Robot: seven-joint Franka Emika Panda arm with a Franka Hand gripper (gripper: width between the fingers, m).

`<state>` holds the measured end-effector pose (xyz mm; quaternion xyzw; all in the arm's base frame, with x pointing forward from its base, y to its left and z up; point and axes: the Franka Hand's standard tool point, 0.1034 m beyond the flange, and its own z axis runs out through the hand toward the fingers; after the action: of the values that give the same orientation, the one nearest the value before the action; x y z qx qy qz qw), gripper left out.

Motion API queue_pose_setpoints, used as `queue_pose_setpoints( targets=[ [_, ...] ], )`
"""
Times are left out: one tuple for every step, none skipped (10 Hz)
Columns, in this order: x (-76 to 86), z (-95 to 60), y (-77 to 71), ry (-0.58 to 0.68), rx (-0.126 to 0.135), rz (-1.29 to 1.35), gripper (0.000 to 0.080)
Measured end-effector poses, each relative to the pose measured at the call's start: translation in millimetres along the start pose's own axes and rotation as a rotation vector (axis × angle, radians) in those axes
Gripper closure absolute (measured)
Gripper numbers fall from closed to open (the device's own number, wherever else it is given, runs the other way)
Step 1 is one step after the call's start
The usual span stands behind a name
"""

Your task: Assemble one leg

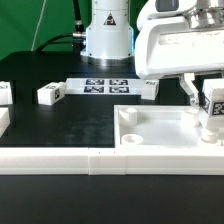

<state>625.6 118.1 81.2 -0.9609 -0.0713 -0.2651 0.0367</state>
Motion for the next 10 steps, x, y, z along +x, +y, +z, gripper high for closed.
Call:
queue_pose_setpoints(
  targets=[
    [0.3,0.7,-0.4,0.010,-0.001,-0.001,0.0512],
    [0.3,2.9,-2.1,0.031,-0.005,-0.004,0.0512],
    [-4.2,7.1,-2.5,0.032,-0.007,-0.005,0.0512],
    [-7.5,9.1,-2.6,0.028,-0.007,-0.006,0.0512],
    [-7.6,9.3,-2.9,0.038,-0.010,-0.006,0.0512],
    [-7.1,9.9,-2.9,0.066,-0.018,-0.005,0.0512],
    [-7.2,10.0,-2.7,0.071,-0.022,0.006,0.0512],
    [-7.3,9.9,-2.3,0.070,-0.025,0.017,0.0512],
    [-7.4,10.2,-1.8,0.066,-0.025,0.018,0.0506],
    [-8.6,10.9,-2.0,0.060,-0.024,0.018,0.0506]
  ],
)
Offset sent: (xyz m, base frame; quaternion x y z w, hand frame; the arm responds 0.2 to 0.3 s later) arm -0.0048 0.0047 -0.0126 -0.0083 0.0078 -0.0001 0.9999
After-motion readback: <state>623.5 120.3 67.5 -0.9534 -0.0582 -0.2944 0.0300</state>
